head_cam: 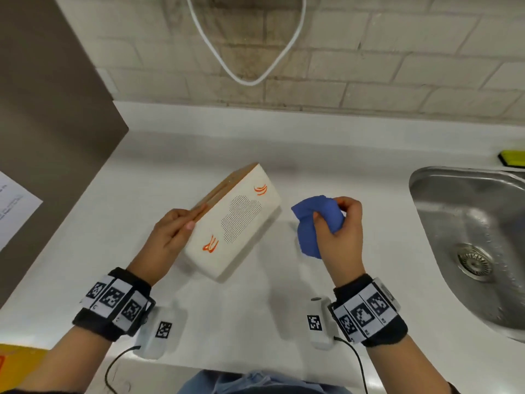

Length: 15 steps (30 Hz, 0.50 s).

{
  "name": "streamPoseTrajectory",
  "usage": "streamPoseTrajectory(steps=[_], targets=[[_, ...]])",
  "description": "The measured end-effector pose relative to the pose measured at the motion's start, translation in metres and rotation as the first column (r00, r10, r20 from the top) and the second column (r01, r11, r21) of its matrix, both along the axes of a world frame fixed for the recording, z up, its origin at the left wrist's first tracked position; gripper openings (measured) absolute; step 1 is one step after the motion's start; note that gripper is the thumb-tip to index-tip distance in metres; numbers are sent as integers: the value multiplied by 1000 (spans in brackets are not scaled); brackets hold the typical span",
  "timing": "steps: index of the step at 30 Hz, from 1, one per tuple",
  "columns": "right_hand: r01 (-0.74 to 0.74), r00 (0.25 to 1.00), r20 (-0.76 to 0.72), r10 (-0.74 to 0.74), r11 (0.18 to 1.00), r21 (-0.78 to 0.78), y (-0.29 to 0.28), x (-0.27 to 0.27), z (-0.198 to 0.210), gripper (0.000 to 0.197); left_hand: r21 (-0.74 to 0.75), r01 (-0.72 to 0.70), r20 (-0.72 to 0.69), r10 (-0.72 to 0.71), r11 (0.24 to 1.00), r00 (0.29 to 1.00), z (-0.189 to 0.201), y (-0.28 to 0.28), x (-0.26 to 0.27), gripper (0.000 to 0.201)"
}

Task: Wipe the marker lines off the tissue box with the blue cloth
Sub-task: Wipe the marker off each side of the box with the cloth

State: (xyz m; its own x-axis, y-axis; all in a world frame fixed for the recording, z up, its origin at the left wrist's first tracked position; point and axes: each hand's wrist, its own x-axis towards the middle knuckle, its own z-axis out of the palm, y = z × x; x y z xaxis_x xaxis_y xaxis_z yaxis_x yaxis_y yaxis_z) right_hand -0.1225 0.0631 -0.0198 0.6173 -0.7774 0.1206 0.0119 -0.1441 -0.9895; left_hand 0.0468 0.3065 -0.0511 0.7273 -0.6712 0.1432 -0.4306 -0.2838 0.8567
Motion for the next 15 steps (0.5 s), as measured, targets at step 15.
streamPoseTrajectory(steps=[15], targets=[[-8,972,-204,-118,848,-530,93,101,-38,26,-50,384,61,-380,922,923,-20,48,62,45]])
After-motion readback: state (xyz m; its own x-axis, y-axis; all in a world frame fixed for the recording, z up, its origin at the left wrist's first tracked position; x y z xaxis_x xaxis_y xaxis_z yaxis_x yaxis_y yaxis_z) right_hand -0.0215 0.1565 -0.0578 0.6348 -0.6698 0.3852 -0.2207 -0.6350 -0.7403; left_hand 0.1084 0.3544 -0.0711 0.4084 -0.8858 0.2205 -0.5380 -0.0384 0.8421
